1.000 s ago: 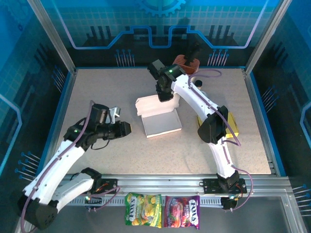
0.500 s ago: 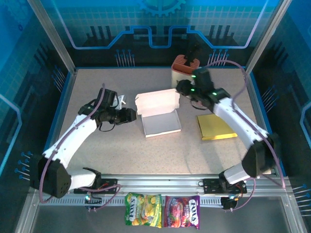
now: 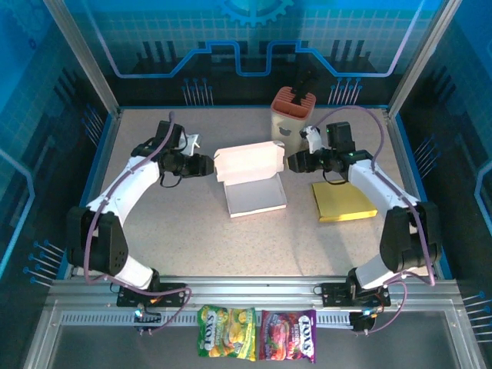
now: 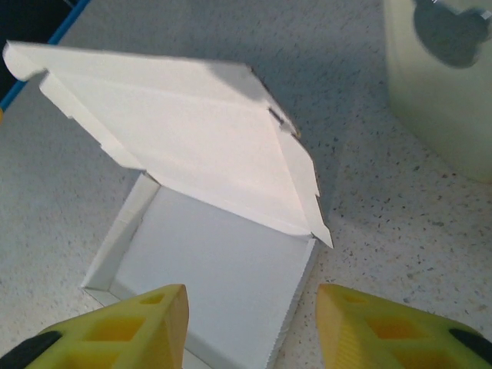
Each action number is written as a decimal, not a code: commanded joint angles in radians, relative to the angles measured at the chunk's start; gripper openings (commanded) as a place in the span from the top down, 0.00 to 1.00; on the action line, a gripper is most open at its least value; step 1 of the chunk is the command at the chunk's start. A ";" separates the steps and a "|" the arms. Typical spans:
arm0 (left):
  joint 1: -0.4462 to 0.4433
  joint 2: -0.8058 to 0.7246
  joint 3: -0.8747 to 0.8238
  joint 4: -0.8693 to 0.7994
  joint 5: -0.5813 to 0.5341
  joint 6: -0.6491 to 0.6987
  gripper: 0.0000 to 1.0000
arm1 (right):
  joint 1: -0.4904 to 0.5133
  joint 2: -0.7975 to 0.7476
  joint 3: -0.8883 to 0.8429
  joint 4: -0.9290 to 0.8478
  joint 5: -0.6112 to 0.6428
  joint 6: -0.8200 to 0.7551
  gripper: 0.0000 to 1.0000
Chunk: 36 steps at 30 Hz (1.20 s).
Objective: Fold the paper box
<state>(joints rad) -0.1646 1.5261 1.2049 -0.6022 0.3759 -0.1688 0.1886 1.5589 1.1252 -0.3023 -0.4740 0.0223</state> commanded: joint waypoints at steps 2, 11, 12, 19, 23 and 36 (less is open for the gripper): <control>0.002 0.030 0.007 0.078 0.071 0.076 0.54 | -0.013 0.063 0.074 -0.004 -0.080 -0.086 0.51; 0.002 0.135 0.077 0.111 0.064 0.128 0.55 | -0.013 0.069 0.074 -0.025 -0.071 -0.088 0.50; 0.001 0.147 0.087 0.111 0.057 0.138 0.55 | -0.013 0.067 0.073 -0.027 -0.073 -0.092 0.50; -0.001 0.205 0.147 0.100 0.069 0.189 0.61 | -0.018 0.065 0.079 -0.049 -0.097 -0.093 0.50; -0.008 0.211 0.151 0.101 0.090 0.215 0.69 | -0.021 0.077 0.092 -0.057 -0.118 -0.099 0.50; -0.037 0.235 0.165 0.065 0.054 0.285 0.90 | -0.025 0.122 0.150 -0.082 -0.133 -0.105 0.52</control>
<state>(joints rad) -0.1909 1.7477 1.3350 -0.5156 0.4324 0.0769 0.1787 1.6699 1.2503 -0.3576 -0.5846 -0.0608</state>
